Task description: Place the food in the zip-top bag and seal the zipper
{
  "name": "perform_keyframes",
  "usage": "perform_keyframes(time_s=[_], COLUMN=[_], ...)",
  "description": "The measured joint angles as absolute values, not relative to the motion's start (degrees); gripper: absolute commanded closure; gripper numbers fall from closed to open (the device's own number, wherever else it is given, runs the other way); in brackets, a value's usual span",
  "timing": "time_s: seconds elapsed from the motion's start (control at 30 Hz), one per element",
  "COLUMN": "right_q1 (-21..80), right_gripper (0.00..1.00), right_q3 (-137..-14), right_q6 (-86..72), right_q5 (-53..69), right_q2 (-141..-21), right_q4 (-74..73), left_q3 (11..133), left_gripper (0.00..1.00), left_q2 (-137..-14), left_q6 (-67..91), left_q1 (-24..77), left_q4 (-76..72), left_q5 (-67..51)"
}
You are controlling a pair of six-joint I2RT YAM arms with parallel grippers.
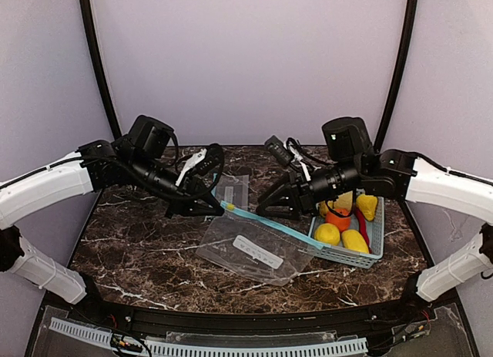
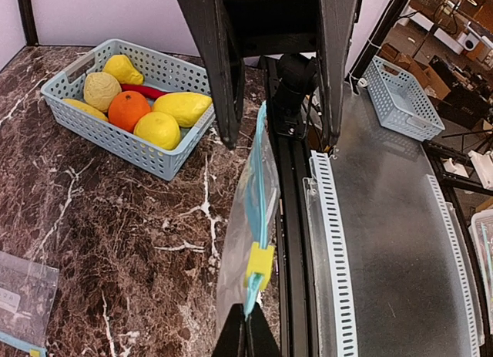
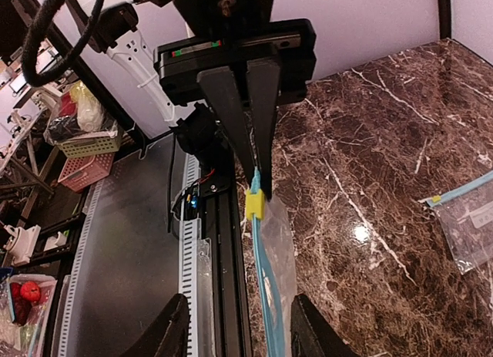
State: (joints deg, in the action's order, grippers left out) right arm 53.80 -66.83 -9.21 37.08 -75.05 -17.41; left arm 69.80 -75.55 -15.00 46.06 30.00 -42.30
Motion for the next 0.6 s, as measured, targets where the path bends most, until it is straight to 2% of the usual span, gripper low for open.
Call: perform_keyframes(time_s=[0.4,0.6], right_q1=[56.4,56.9], right_gripper=[0.69,0.81], right_q3=[-70.0,-70.2], right_q6=[-7.1,-6.6], right_q5=[40.3,40.9], right_q2=[-82.3,-82.9], right_q4=[-13.6,-11.9], left_q3=[68.8,68.7], left_gripper=[0.99,0.99], left_q2=[-76.1,-76.8], left_q6=[-14.5,-14.3], left_q1=[45.8,45.8], left_q4=[28.4,28.1], left_q5=[-48.4,-48.9])
